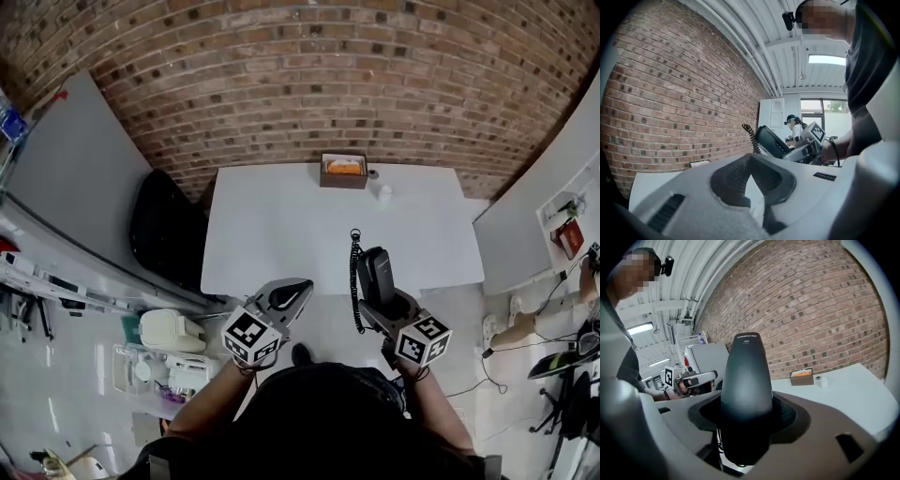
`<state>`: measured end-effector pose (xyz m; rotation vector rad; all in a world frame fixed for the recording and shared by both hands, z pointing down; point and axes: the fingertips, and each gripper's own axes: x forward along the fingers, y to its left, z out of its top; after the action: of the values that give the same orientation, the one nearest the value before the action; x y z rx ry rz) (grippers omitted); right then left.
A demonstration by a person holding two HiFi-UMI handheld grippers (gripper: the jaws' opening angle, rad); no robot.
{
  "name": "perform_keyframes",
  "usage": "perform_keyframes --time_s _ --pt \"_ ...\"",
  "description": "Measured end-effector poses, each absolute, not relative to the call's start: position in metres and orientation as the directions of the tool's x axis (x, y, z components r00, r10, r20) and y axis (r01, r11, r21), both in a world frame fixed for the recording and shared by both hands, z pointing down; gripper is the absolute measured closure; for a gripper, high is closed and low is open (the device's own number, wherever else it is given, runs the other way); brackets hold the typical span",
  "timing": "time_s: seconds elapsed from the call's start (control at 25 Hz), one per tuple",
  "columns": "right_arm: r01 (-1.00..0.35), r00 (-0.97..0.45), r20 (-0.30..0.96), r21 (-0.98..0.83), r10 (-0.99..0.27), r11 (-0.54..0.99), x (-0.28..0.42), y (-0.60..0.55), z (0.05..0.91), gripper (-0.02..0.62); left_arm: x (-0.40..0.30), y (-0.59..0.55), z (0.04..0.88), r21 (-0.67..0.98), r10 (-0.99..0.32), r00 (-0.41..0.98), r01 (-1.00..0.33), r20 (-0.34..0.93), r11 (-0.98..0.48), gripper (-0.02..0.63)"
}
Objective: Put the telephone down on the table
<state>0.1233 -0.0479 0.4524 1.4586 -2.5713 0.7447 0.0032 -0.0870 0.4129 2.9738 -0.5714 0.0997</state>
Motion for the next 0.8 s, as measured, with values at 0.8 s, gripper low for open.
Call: perform_keyframes --time_s 0.8 --pt "-0.725 -0.684 0.29 -0.373 -0.67 0.579 0.015 -0.145 0.454 0.325 -0.116 -0.139 0.438 0.136 -0.544 0.83 -0.558 0.126 -0.819 0.598"
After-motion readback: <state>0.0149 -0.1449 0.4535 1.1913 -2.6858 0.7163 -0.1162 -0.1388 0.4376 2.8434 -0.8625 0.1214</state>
